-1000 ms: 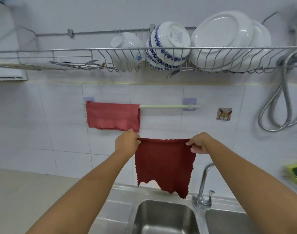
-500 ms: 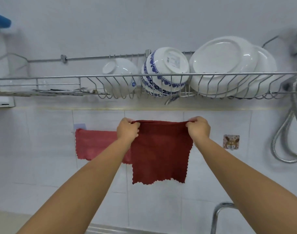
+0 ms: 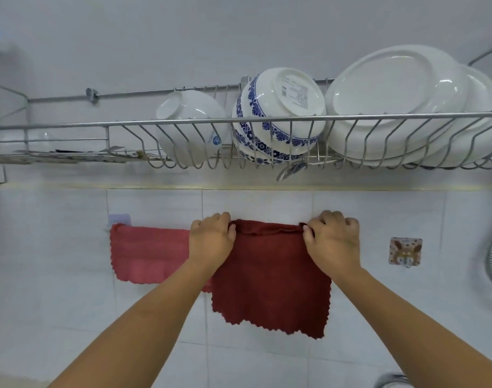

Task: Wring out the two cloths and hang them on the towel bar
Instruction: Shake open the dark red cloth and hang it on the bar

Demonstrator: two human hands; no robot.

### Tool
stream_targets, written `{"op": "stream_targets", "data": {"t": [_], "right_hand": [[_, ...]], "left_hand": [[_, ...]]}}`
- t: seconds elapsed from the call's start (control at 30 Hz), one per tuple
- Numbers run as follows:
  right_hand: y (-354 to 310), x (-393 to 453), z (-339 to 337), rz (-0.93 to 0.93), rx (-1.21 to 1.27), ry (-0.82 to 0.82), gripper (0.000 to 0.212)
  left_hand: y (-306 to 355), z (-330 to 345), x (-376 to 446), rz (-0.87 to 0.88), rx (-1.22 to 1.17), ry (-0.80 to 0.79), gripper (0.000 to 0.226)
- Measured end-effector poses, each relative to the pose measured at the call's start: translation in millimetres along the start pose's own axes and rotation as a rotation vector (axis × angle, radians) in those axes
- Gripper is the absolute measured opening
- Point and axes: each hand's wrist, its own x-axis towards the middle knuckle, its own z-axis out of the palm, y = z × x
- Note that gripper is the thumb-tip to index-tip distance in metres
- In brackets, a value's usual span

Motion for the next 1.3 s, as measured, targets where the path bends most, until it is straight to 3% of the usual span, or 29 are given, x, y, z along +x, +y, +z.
{"op": "stream_targets", "data": {"t": [0.1,0.2,0.3,0.4,0.5,0.63,0.8,0.97,1.13,1.3], "right_hand": [[-3,3,-6,-0.01,-0.018,0.007,0.037],[-7,9,-11,-0.018,-0.074,-0.079,0.038],[-15,4,-8,-0.021,-0.108,-0.102,0.024],[-19,-1,-2,0.042,-0.051,-0.042,0.006],[-22,-5,0,0.071,-0.056,-0.006,0.005],[-20,-5,1,0.058,-0.083,-0.043,0.013],[-18,-6,0,-0.011,-0.091,-0.086,0.038],[-21,-11,2,0.021,-0.089,-0.076,0.034],[-19,-9,0,-0.025,-0.117,-0.101,0.046],[-15,-9,-3,-0.013,-0.122,-0.113,0.041]], "left_hand": [[-2,2,4,-0.019,0.086,0.043,0.039],[0,0,7,-0.068,0.149,-0.014,0.044],[1,3,3,-0.037,0.215,-0.04,0.05],[7,4,-1,-0.093,0.228,0.005,0.035],[13,6,0,-0.133,0.073,0.075,0.004],[12,8,-9,0.0,0.0,0.063,0.009],[7,6,-21,0.041,0.095,-0.056,0.043],[4,7,-17,0.01,0.124,-0.022,0.043],[7,6,-17,-0.001,0.109,-0.054,0.049],[3,4,-31,-0.152,-0.073,0.044,0.032]]}}
